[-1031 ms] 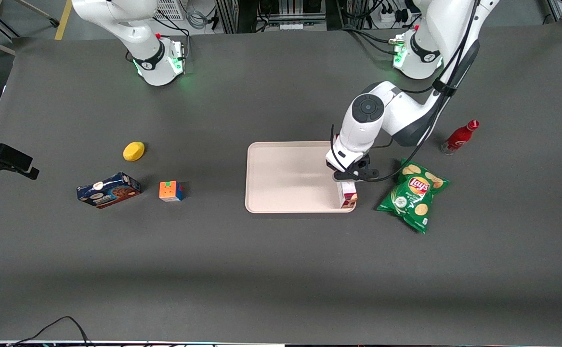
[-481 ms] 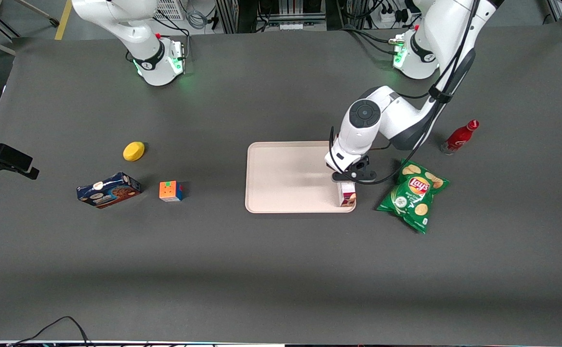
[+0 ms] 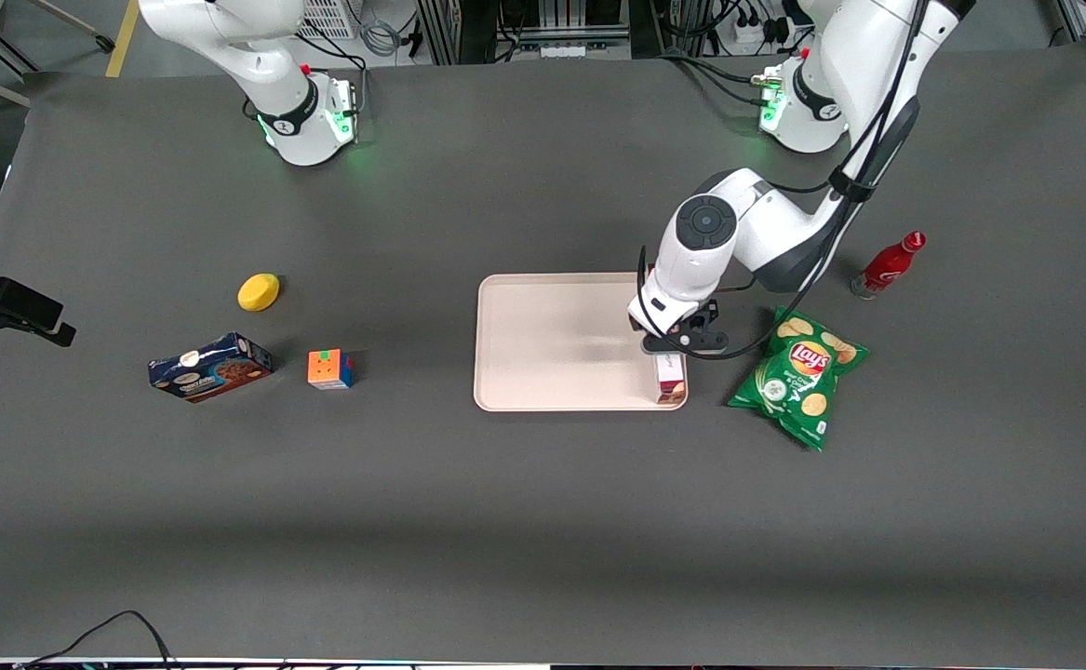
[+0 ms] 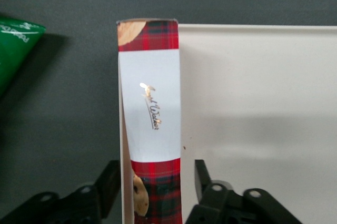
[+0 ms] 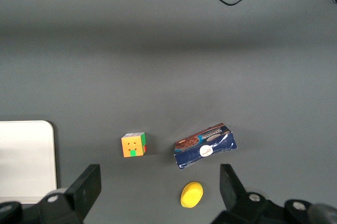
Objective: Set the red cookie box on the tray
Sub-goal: 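Open the left gripper and withdraw it from the box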
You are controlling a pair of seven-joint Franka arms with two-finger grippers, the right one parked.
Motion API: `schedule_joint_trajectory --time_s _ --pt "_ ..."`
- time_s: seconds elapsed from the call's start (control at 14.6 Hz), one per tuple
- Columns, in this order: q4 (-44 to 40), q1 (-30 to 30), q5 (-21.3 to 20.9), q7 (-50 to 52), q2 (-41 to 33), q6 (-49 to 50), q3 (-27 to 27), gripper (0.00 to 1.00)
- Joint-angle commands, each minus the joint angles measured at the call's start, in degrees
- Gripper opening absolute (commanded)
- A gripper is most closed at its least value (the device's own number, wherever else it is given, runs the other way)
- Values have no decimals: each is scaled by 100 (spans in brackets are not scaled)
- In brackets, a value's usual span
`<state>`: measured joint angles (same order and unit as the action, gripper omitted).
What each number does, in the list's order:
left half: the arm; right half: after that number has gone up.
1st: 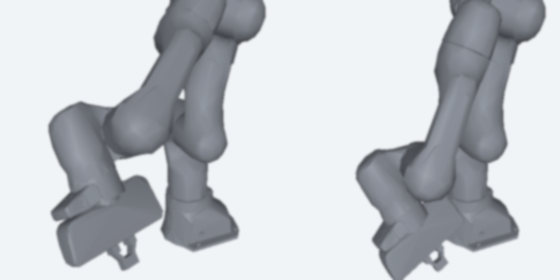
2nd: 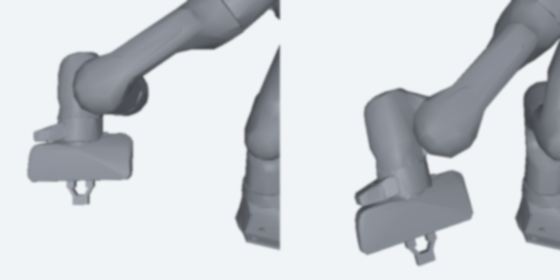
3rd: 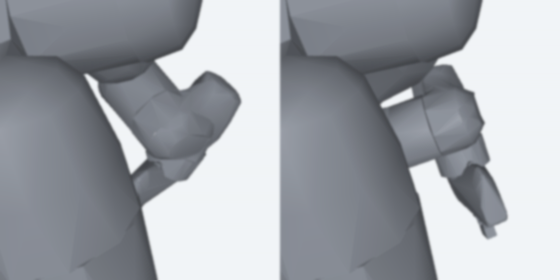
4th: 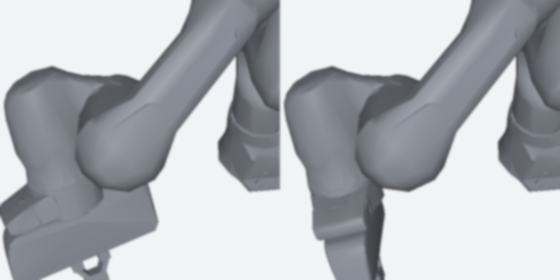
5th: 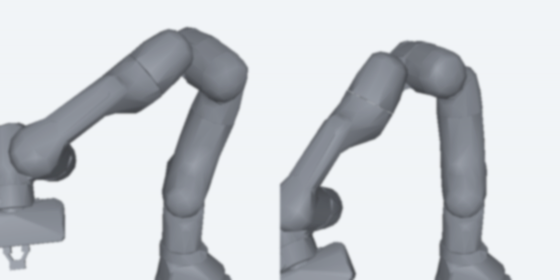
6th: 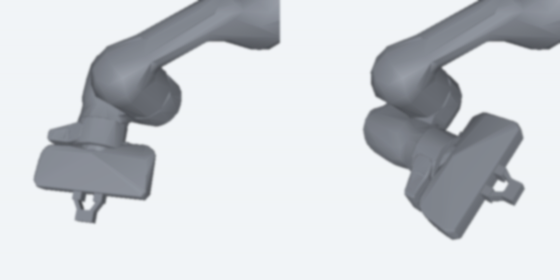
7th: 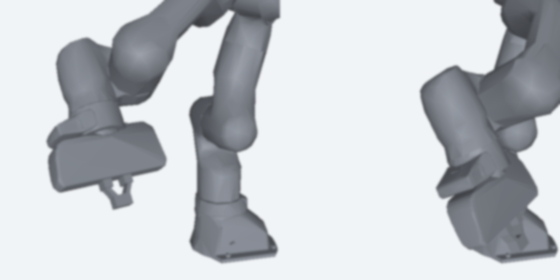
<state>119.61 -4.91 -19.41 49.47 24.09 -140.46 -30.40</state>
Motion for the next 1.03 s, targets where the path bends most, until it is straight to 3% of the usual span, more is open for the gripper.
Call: schedule_joint_trajectory --time_s 0.0,0.27,0.55,0.62,0.96 --pt "-200 -28 -46 133 -263 80 60 100" --pt "-464 297 138 -216 -799 342 113 100" --pt "-1244 692 1515 -2315 -1406 1614 595 100" --pt "-1412 746 1667 -2667 -1520 1940 770 100" --pt "-2142 896 1765 -3855 -2153 3548 1825 100"
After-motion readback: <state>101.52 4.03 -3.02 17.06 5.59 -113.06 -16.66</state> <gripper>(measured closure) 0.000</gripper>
